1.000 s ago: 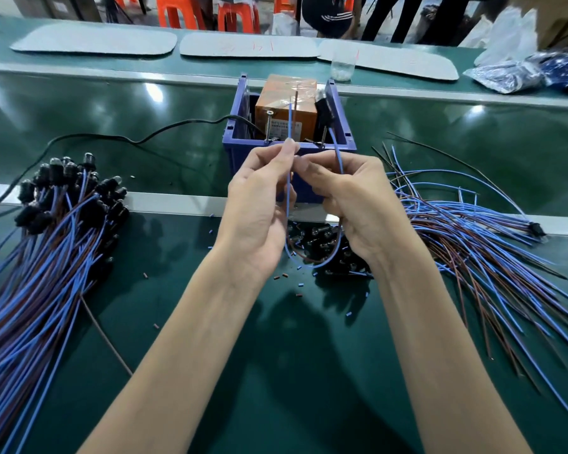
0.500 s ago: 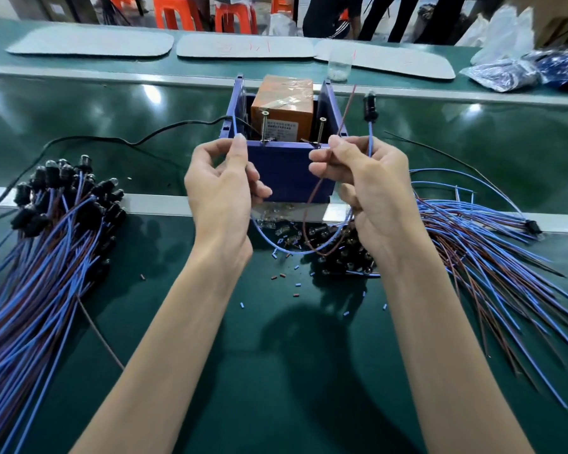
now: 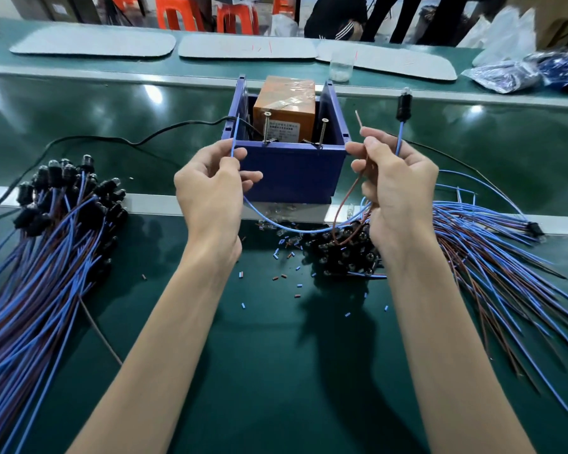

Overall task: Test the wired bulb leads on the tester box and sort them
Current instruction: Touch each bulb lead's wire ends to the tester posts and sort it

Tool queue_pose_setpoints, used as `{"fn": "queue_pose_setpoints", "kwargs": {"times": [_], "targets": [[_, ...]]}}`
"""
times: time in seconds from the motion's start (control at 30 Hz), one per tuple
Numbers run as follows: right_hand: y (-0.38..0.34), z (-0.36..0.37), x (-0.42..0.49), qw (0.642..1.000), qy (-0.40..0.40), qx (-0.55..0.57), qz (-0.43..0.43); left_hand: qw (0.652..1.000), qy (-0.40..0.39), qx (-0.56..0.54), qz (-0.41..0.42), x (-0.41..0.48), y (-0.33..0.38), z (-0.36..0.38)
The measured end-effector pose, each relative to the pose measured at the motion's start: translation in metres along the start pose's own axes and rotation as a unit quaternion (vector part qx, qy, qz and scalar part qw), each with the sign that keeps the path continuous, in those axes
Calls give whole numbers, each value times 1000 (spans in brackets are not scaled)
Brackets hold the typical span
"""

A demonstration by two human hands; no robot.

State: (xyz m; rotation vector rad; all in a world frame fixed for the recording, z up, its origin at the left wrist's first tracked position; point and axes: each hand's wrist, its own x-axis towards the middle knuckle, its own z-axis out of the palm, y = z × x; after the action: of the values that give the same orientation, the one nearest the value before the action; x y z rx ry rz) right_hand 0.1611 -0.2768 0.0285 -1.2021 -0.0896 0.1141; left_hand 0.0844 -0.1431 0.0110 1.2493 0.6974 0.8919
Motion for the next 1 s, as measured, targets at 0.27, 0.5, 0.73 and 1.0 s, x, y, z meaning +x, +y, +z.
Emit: {"fn": "queue_pose_setpoints", "kwargs": {"times": [0.27, 0.5, 0.73, 1.0], "targets": [[3, -3, 3, 999, -26, -28, 16, 998, -45, 29, 17, 0, -6, -3], [7, -2, 4, 997, -39, -56, 25, 999, -41, 32, -14, 2, -14, -2], [7, -2, 5, 995, -50, -74, 45, 998, -52, -2, -27, 3, -14, 2], [9, -4, 6, 992, -57, -98, 54, 997, -78, -13, -26, 3, -13, 2]]}}
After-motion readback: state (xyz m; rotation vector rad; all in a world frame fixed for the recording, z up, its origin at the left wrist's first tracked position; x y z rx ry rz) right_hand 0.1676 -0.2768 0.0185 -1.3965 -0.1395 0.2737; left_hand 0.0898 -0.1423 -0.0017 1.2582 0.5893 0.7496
